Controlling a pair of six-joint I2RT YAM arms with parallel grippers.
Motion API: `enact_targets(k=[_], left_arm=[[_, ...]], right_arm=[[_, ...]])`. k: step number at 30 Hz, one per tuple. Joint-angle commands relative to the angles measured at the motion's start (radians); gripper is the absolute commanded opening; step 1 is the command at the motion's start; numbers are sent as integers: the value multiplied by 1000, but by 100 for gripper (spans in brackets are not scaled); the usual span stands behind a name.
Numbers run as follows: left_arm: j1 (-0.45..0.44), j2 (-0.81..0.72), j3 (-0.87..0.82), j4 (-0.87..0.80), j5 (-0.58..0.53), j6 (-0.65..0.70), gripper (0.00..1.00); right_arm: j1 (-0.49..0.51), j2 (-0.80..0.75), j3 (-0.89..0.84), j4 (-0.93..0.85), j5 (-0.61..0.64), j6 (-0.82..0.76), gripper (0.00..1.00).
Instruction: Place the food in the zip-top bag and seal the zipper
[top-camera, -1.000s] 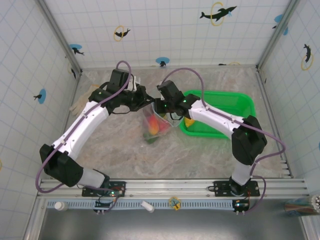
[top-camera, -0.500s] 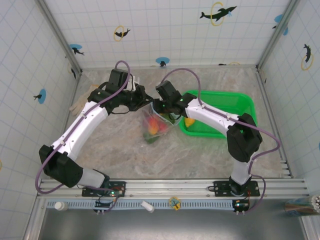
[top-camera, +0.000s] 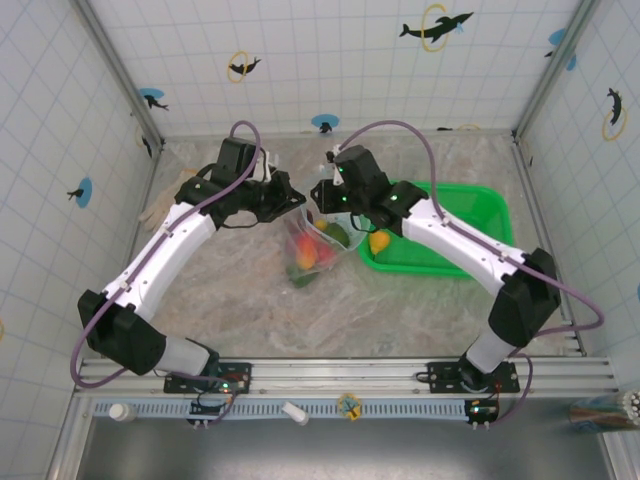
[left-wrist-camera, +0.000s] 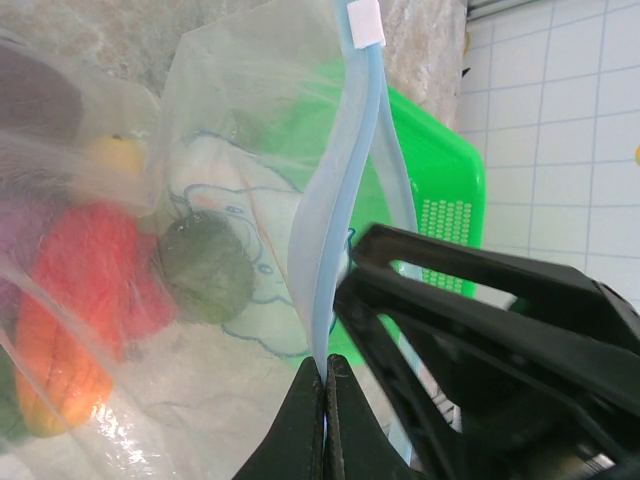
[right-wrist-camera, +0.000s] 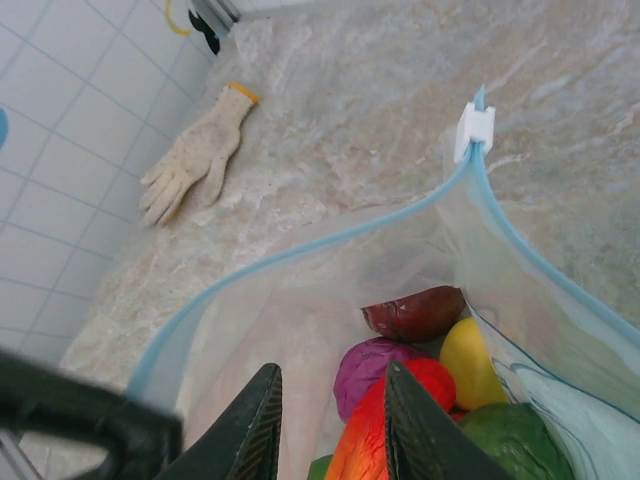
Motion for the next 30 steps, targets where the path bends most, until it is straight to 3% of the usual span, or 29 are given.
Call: enact_targets(k=[1,7,15,20,30], left_arm=[[7,-5,30,-34,-22,29,0],[8,-6,29,-58,-40,42,0],[11,10,49,-92,-41,57,0],[12,19,50,-94,-41,60,0],[12,17,40,-102,-44,72,0]], right_arm=[[-13,-107,-61,18,17,-50,34],[-104,-294,-166,29,52,-78,37],[-394,-411,-406,6,-60,-23,54],[-486,-350,-482,-1,-150,-17,70],[-480,-82,-452,-47,-321,-99,77]])
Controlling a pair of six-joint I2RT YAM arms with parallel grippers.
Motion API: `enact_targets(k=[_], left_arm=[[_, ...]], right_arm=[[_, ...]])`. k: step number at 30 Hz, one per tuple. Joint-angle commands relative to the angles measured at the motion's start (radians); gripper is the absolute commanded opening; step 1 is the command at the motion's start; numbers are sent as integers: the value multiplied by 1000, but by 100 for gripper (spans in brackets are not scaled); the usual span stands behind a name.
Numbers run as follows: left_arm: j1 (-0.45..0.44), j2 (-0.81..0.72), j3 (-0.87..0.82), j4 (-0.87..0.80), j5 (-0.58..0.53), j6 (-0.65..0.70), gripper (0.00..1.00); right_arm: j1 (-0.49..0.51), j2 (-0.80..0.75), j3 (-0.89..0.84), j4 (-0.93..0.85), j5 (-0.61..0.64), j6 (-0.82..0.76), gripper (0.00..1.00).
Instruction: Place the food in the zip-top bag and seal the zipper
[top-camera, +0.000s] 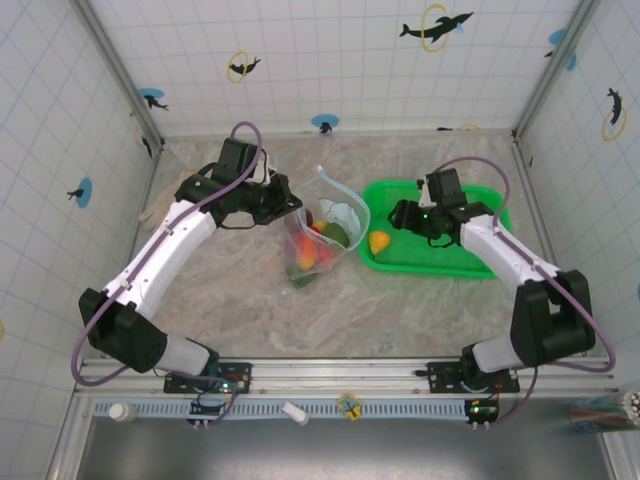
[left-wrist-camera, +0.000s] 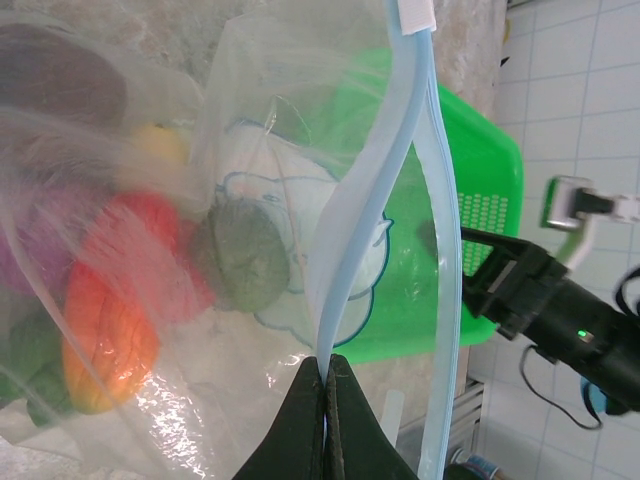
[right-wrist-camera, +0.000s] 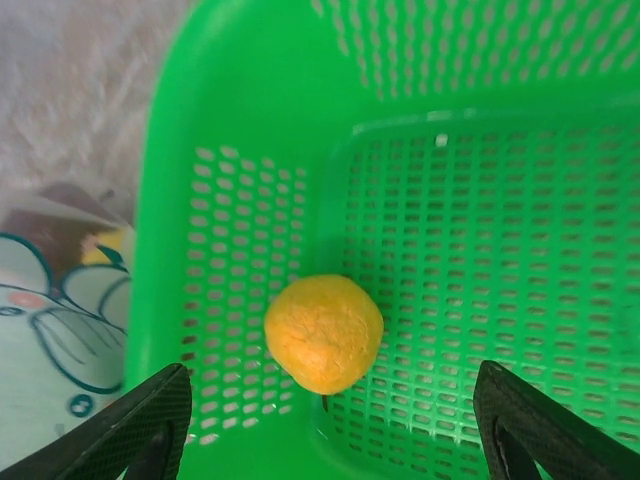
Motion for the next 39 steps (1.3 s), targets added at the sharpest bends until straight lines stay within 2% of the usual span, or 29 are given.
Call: enact_targets(k=[1,10,16,18,21,24,27,39], left_arm=[[11,6,20,-26,-13,39,0],[15,2,27,-43,-17,51,0],[17,-6,21,-51,-21,57,0],[17,-6,15,-47,-20,57,0],[17,-2,12,-33,-13,51,0],[17,5,15,-14,-7,43,0],[17,12,15,8,-5,36,0],[17,4,-31,111,36,-26,0]], right_arm=[[8,94,30,-34,-98,-39,76],[66,256,66,44,-170,-28,76],[71,320,73,72,-157,-38,71],[69,336,82,67,-119,-52,70],[66,350,93,69,-116,-62,63],[66,352,97,69,-123,-67,53],[66,322,86,55,-102,-71,45],[50,-63,51,-12,109,-47,40]])
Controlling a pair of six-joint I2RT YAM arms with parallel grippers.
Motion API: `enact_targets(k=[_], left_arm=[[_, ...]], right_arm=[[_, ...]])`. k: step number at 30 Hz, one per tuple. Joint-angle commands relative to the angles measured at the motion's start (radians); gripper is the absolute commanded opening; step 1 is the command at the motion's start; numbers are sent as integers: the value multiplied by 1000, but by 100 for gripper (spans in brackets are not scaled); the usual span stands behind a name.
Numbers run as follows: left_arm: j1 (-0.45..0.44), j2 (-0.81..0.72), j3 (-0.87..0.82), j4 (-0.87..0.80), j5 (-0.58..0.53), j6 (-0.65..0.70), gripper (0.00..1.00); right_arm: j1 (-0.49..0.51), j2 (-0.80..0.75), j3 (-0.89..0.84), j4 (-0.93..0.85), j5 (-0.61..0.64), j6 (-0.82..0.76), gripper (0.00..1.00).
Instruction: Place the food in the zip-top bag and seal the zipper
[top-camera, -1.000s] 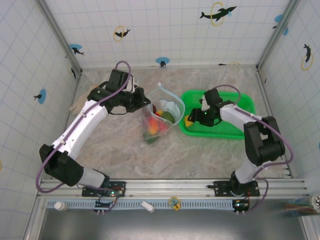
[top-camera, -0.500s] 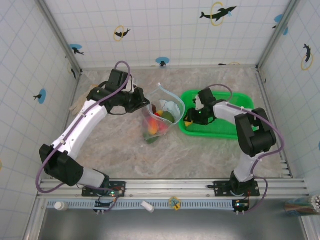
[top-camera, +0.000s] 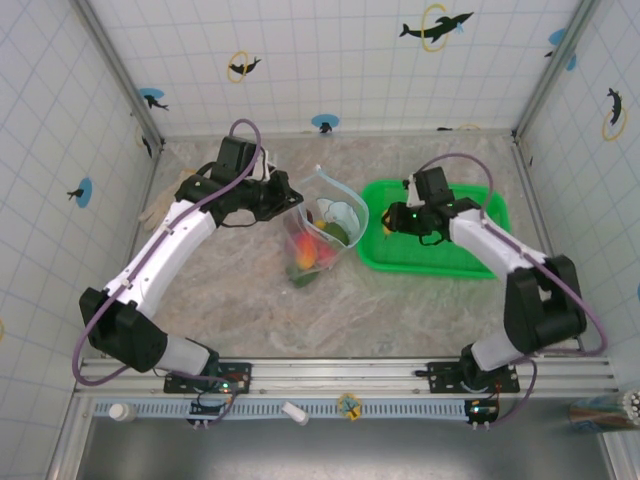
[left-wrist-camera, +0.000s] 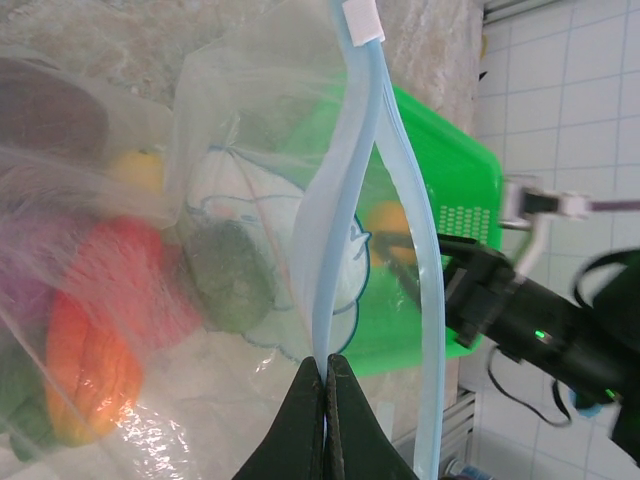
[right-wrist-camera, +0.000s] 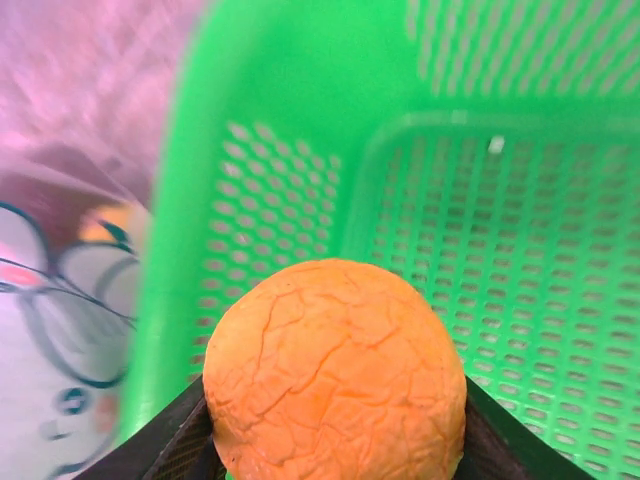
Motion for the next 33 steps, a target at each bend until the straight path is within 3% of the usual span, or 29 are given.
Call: enact_targets(k=[1,7,11,14,16,22,33], left_arm=[[6,2,-18,48,26,-25,0],[7,-2,-20,48,33,-29,0],[7,-7,-28,49,36,-32,0],[7,-13,-32,49,36,-35,0],[7,-18,-32,49,35,-38,0],[7,-33,-30,48,31,-42,0],[6,-74,-39,29,28,-24,0]], right_arm=[[0,-94,21,-34,84,21,40],[39,-185,128,-42,121,36,39],[70,-201,218,-33,64,11,41],[118,-196,258,30,-48,-10,43],[178,-175,288,54,-92,-48,43],[364,-27,407,-66,-33,-212,44],[403,150,412,-105,-63,-172,43]])
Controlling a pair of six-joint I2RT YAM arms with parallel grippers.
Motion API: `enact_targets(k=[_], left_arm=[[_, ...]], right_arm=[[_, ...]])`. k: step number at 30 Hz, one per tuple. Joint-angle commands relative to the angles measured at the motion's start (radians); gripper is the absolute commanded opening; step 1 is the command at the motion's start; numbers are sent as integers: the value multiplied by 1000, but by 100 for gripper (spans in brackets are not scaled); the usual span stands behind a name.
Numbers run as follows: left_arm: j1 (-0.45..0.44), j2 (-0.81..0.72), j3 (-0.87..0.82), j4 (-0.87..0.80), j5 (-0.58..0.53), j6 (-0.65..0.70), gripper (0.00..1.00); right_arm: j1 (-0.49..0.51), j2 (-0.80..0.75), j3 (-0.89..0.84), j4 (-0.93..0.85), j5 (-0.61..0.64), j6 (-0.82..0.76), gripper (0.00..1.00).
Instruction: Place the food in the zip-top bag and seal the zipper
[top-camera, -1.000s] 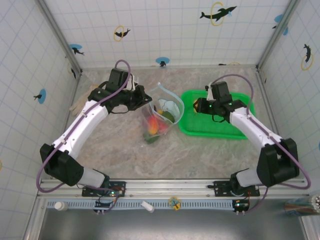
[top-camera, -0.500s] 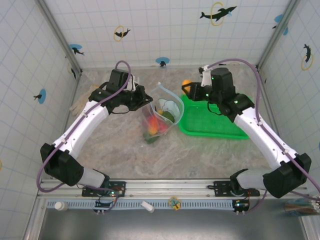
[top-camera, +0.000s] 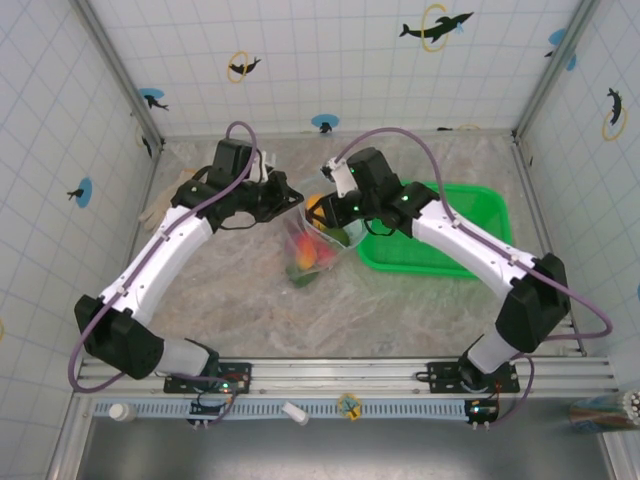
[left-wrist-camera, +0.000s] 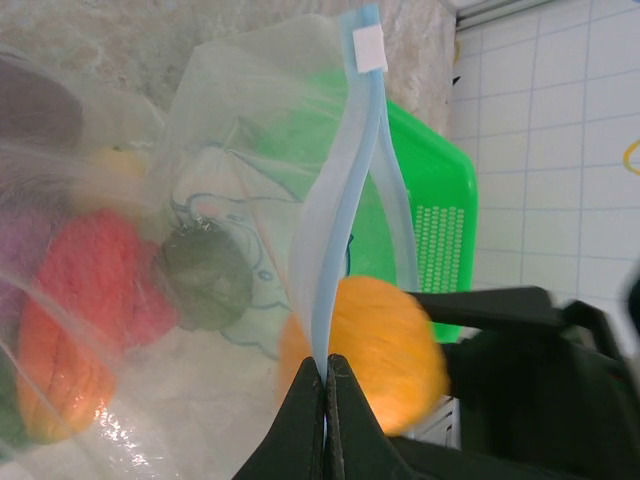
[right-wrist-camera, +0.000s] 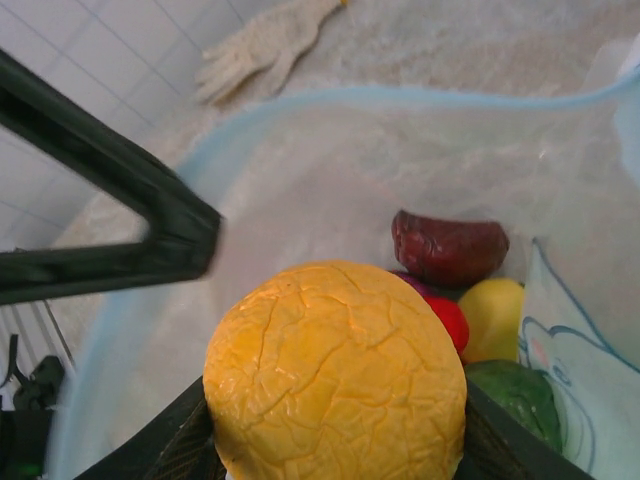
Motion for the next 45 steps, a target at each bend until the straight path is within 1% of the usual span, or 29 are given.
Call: enact_targets(k=[1,8,11,13,17,18,20,22,26,27,29,31,33,35,37,40,42,45], left_arm=[[7,-31,-6,-9,6,6,0],[7,-34,-6,-7,11,19,0],[6,-32,-6,-2,9,21,0],[7,-28,-6,3,5,20,0],[7,-17,7,13,4,20,0],[7,-15,9,18,3,18,0],[7,-15,9,21,3,18,0],[7,-15,8,19,1,18,0],[7,-24,-1,10,-8,26,0],[8,-28,-8,11,-8,26,0],[8,-32,-17,11,-9,26,0],[8,-35,-20,10,-10,26,0],[8,-38,-20,8,-19,30,0],[10,-44,-23,2,-29,36,0],[11,-51,-33,-1,-32,38,0],[13,-55,-40,-5,-35,38,0],[15,-54,-29,-19,-52,41,0],[19,-62,-12,-37,-104,49,0]], right_arm=[[10,50,40,-53,-1,10,43],[11,238,234,-200,24,52,41],[14,312,306,-245,58,94,42],[22,340,318,-248,62,117,43],[40,354,296,-230,118,155,46],[40,354,287,-221,120,162,48],[39,349,277,-209,126,173,58],[40,333,274,-196,138,174,66],[35,289,266,-183,151,162,77],[31,280,264,-188,152,160,78],[22,256,248,-189,154,159,70],[11,220,208,-171,145,163,58],[-4,186,175,-158,128,161,53],[-21,149,142,-155,119,158,40],[-41,98,100,-129,85,152,32],[-59,15,53,-77,55,135,31],[-70,-46,31,-53,67,131,35],[-106,-121,12,-62,89,139,38]])
